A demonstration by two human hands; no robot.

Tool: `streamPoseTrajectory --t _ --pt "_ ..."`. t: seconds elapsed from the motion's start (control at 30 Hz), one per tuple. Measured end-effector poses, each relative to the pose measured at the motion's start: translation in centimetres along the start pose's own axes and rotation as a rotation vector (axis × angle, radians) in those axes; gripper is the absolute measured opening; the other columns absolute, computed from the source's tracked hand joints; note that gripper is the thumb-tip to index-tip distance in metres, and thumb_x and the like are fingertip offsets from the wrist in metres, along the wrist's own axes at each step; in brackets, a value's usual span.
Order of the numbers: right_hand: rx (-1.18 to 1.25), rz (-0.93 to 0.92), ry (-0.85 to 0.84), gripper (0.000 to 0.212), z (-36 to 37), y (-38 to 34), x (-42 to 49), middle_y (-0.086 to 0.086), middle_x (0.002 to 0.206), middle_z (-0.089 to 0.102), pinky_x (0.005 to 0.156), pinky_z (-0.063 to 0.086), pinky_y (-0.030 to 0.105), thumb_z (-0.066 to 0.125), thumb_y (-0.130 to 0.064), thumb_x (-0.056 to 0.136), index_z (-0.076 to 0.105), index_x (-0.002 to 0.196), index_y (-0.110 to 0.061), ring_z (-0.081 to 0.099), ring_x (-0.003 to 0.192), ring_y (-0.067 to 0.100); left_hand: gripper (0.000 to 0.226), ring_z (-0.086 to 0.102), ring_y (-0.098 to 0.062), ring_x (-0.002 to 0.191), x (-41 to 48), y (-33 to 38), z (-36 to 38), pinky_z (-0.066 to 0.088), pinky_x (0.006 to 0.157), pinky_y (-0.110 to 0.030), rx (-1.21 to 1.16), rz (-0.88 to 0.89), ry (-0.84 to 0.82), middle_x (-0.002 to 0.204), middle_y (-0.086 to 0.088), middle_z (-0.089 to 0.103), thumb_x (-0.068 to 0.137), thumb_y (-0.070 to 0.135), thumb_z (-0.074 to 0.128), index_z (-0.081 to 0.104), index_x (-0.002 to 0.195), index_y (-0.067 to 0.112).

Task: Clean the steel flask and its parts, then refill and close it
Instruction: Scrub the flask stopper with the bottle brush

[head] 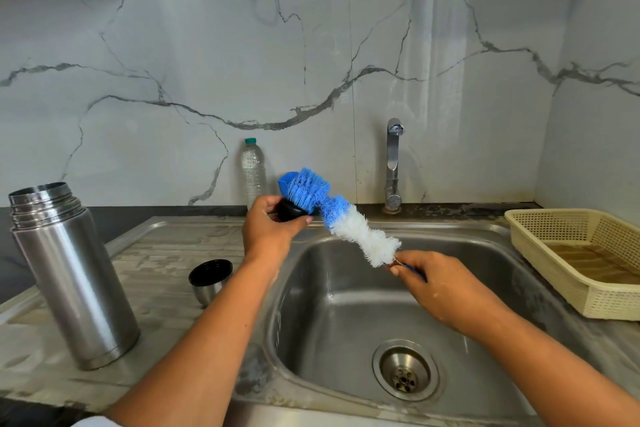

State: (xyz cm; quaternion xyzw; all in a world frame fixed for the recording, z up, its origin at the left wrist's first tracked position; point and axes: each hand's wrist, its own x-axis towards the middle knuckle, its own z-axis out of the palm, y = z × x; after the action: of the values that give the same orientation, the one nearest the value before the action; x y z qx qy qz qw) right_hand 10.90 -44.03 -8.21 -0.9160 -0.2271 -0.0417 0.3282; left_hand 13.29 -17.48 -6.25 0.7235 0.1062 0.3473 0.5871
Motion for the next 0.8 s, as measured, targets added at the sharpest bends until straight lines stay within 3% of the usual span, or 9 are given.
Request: streamPoseTrajectory --t 0.07,0.13,0.23,0.43,0.6,0.8 --pt "0.007 0.013 0.014 0.018 0.4 -0.3 0.2 -0.005 0.079 0.067 0.064 0.049 0.027 0.05 -0.036 0.105 0.068 0.108 -0.037 0.06 0.067 0.011 0.056 0.061 0.0 0.089 -0.4 -0.1 0.8 0.044 0.072 -0.006 0.067 0.03 -0.047 0.099 0.011 0.064 0.068 0.007 0.095 0.059 0.109 0.019" --pt "0.003 0.033 0.026 0.021 0.2 -0.4 0.2 -0.002 0.085 0.07 0.071 0.055 0.034 0.05 -0.036 0.105 0.069 0.114 -0.032 0.064 0.073 0.015 0.056 0.063 -0.004 0.088 -0.1 0.3 0.8 0.047 0.076 -0.008 0.071 0.021 0.014 0.099 0.009 0.065 0.067 0.009 0.095 0.058 0.108 0.02" --pt "-0.037 0.051 0.015 0.022 -0.2 0.1 -0.2 -0.003 0.095 0.073 0.079 0.057 0.036 0.049 -0.037 0.105 0.068 0.117 -0.034 0.068 0.083 0.016 0.057 0.068 -0.021 0.097 0.7 0.3 -0.2 0.055 0.088 -0.031 0.109 0.027 0.17 0.106 -0.002 0.069 0.066 0.016 0.097 0.058 0.107 0.022" --pt "-0.042 0.031 0.081 0.023 0.7 -1.0 -0.1 0.0 0.085 0.071 0.068 0.054 0.038 0.049 -0.034 0.105 0.068 0.116 -0.026 0.066 0.071 0.021 0.051 0.068 -0.025 0.099 0.1 -0.2 0.8 0.06 0.088 -0.043 0.22 0.068 0.083 0.11 -0.006 0.068 0.067 0.021 0.096 0.06 0.104 0.025" --pt "-0.055 0.036 0.094 0.021 0.0 -0.3 -0.6 -0.002 0.09 0.073 0.073 0.057 0.037 0.05 -0.036 0.105 0.068 0.115 -0.034 0.068 0.078 0.017 0.045 0.069 -0.023 0.095 0.8 0.0 -0.2 0.055 0.082 -0.03 0.216 0.014 0.123 0.103 -0.003 0.07 0.07 0.025 0.094 0.066 0.105 0.021" --pt "-0.046 0.01 0.138 0.021 0.4 -0.7 -0.4 0.0 0.079 0.07 0.063 0.052 0.035 0.049 -0.035 0.105 0.069 0.111 -0.027 0.064 0.067 0.018 0.041 0.065 -0.012 0.081 0.2 0.3 0.3 0.044 0.061 -0.016 0.175 -0.002 0.084 0.091 0.005 0.068 0.072 0.03 0.094 0.062 0.096 0.024"
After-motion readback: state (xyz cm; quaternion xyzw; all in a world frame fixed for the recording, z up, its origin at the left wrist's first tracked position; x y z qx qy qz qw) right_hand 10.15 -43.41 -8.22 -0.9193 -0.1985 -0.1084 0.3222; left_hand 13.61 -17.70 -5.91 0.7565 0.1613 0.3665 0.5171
